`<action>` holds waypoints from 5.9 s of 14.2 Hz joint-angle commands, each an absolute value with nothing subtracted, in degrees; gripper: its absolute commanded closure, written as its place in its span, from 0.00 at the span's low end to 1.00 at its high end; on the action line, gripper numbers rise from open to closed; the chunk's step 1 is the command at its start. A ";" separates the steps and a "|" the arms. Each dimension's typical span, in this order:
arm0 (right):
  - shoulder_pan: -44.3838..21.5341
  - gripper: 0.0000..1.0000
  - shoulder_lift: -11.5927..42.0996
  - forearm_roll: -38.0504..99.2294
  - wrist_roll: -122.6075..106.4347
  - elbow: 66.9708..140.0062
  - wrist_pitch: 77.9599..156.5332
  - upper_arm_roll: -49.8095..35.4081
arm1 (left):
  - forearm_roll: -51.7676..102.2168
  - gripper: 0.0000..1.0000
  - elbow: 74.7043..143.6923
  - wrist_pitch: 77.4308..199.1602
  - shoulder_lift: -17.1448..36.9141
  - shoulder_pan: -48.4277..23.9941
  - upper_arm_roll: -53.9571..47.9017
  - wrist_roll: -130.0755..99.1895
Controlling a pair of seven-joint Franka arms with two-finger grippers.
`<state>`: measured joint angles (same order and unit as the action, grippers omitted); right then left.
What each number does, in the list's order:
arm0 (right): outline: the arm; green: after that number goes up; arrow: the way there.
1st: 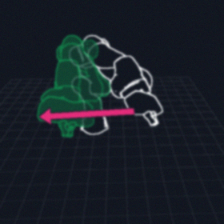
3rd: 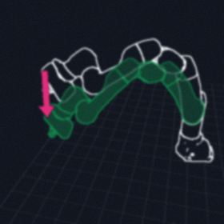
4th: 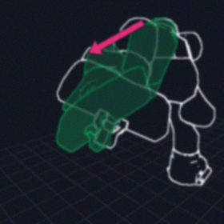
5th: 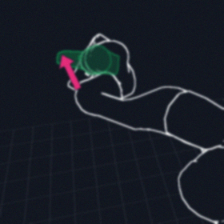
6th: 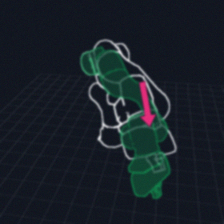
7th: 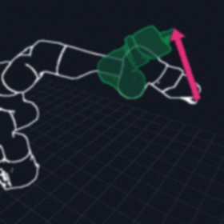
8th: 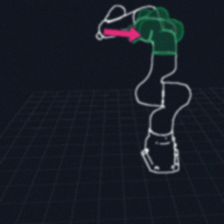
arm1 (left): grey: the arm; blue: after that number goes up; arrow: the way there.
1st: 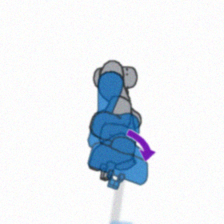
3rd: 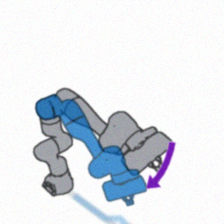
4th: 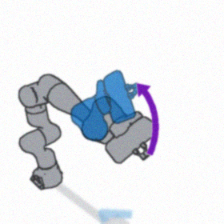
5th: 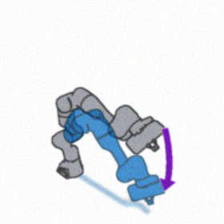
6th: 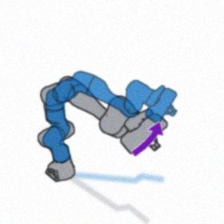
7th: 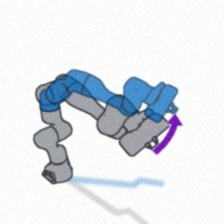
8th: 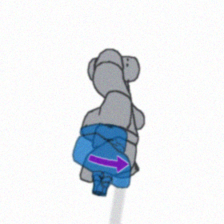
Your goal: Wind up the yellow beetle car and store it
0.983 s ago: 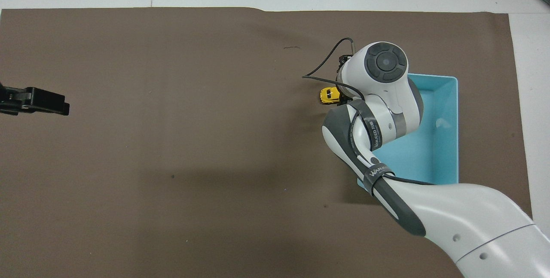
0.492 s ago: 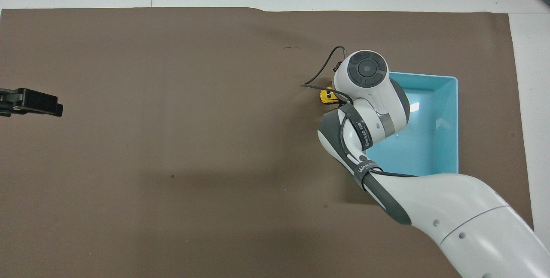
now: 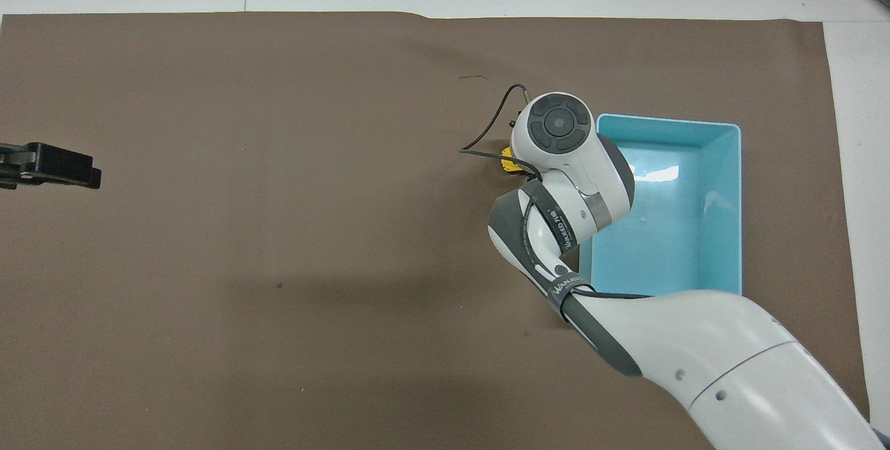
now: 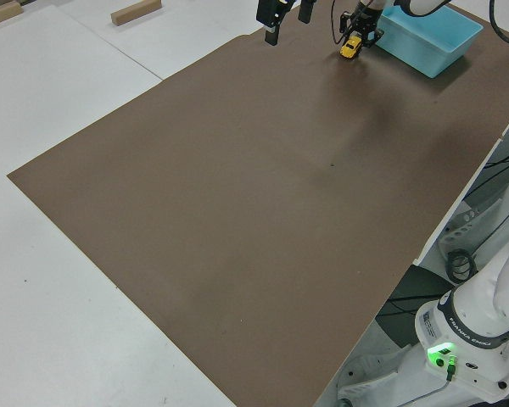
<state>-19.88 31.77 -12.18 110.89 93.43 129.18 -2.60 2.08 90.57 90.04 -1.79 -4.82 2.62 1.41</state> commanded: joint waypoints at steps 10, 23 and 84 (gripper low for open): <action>-16.61 1.00 17.50 -5.10 99.52 90.44 112.77 -4.66 | 1.58 0.00 90.44 88.77 -2.46 -4.22 2.29 0.79; -10.82 1.00 8.88 -0.79 57.34 90.44 104.07 -4.57 | 1.58 0.00 90.44 88.77 -2.46 -4.22 2.29 0.79; 4.66 0.00 -1.85 1.23 6.15 97.66 92.39 -3.34 | 1.58 0.00 90.44 88.77 -2.46 -4.22 2.29 0.79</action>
